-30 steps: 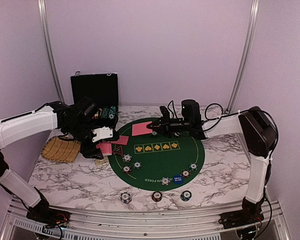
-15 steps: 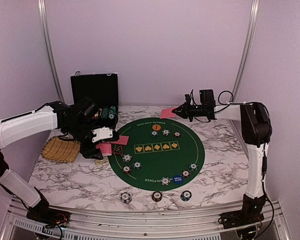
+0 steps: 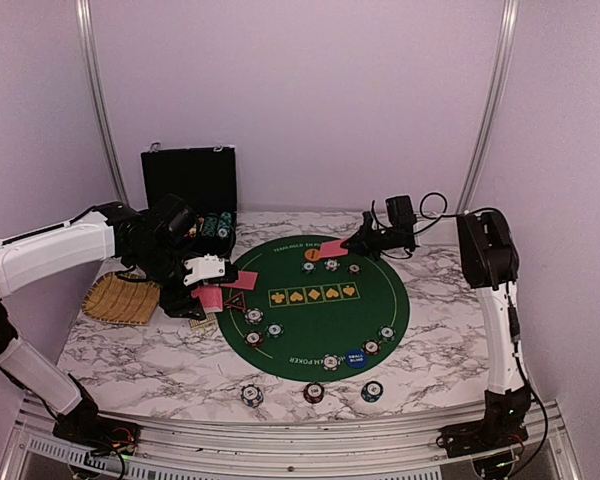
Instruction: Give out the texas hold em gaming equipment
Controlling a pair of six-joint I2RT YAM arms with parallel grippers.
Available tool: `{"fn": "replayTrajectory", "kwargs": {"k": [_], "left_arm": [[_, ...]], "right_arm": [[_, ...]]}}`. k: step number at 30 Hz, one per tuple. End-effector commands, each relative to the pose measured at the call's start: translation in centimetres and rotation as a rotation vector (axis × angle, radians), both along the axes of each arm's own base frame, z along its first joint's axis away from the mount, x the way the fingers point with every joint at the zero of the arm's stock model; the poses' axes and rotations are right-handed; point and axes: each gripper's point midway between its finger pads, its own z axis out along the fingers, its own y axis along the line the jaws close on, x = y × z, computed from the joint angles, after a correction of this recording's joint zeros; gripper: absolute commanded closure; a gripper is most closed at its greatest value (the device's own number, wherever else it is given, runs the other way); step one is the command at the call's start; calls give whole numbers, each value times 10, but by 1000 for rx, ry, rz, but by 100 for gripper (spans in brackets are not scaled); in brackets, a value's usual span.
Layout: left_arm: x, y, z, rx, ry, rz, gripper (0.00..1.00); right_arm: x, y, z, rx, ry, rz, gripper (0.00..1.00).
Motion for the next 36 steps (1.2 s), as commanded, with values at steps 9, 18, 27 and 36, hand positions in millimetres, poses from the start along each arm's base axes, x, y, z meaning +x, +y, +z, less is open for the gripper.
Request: {"fn": "replayTrajectory", "kwargs": {"k": [9,18,27,36], "left_arm": [[4,-3,15,-23,-17,7,78],[3,-2,17,-24,-20,7,79],[0,-1,20,-31,-23,3,79],[-1,1,25,-37,-37,5,79]], "right_arm": [[23,0,-1,-49,-32,-8,93],[16,-15,-6,-178,-29,-12,58],[3,-37,21,-315,-95,-48,30],[-43,-4,95,-298,-250,-5,9]]}}
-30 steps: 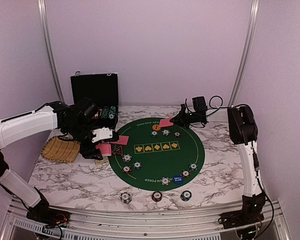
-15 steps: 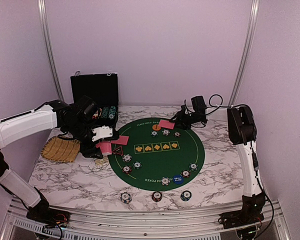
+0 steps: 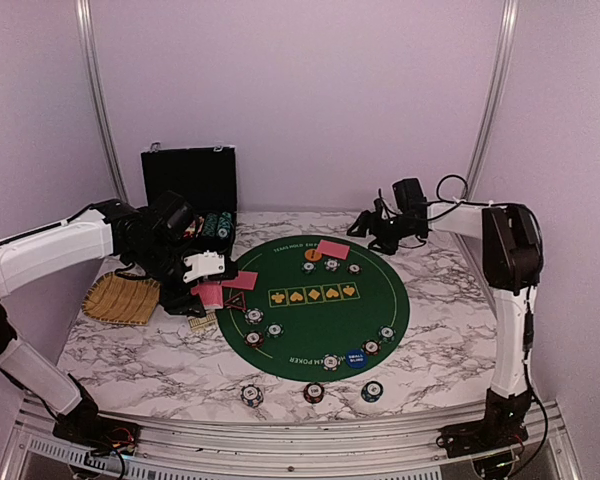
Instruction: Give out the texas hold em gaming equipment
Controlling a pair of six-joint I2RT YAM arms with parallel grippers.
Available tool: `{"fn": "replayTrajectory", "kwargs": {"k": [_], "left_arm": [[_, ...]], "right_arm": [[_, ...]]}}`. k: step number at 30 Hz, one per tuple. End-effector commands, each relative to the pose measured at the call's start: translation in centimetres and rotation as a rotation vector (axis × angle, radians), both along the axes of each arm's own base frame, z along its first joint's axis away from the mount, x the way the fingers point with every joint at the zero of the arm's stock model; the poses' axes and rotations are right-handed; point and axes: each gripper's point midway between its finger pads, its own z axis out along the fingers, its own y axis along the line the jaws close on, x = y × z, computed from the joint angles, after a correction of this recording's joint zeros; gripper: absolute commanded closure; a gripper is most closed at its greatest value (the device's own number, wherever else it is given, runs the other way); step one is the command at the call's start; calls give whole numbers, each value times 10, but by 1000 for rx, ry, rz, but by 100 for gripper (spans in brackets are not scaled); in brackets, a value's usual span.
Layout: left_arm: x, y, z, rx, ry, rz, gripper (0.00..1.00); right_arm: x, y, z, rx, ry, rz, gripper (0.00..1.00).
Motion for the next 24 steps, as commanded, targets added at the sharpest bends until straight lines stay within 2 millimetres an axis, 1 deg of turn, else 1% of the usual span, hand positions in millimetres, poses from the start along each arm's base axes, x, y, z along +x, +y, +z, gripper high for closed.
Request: {"fn": "replayTrajectory", "kwargs": {"k": [1,2,3,4,5,9,11,13,16,19,22,24], "left_arm": [[-3,2,18,-27,-24,9,79],[-3,2,18,-29,-26,11,79],[-3,2,19,-31,-26,12,79],[-3,2,19,-33,-24,15,79],[-3,1,20,-35,-23,16,79],[-4,2,19,-36,-23,23,79],[-4,2,20,-36,-23,25,79],[-4,3,20,-36,-23,26,79],[-5,1,19,-43,-16,24,79],[-5,-1,19,-50,-7,19,79],[-6,-2,18,-51,0,17,79],[-5,-3,17,-53,6,15,79]], "right_arm": [[-33,42,67,36,-141,87,6],[-45,53,73,55,-145,109,2],[-58,65,76,73,-143,134,1],[-76,80,73,90,-131,168,1],[-90,93,77,121,-133,196,1],[-155,143,78,234,-99,320,1],[-184,167,81,297,-84,375,1],[-209,185,82,358,-58,417,1],[-235,212,84,433,-22,461,1],[-253,238,85,478,3,512,1],[-263,263,84,513,25,552,1],[-267,276,81,532,41,572,1]]}}
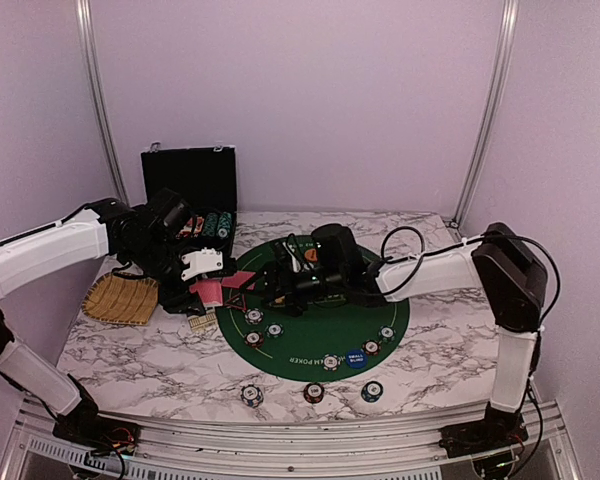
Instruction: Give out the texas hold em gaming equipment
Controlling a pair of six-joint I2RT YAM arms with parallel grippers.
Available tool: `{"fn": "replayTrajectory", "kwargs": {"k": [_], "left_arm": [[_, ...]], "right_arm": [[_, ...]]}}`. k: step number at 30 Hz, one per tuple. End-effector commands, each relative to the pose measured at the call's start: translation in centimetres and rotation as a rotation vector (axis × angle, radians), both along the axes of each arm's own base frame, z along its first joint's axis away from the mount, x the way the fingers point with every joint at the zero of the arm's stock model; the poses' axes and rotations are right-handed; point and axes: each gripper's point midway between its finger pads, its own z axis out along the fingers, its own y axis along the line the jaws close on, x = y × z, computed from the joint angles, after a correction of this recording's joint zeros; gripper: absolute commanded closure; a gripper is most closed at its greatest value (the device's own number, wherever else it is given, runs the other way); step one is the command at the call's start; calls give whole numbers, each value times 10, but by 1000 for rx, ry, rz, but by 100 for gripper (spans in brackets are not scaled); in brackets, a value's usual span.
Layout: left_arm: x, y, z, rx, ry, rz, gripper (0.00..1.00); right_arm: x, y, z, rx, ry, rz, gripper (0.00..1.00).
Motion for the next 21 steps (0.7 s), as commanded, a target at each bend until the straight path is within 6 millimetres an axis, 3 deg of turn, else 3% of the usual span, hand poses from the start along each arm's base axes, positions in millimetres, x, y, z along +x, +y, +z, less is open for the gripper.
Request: {"fn": "replayTrajectory", "kwargs": {"k": [1,9,21], "left_arm": [[-4,-4,9,-33,16,-5,79],[-8,-6,7,-43,32,-17,79],[-12,-3,2,-35,40,-30,79]], "right_arm": [[-7,40,22,125,14,55,1],[-10,70,16,179,64,95,1],[-15,85,17,225,103,129,2]]}}
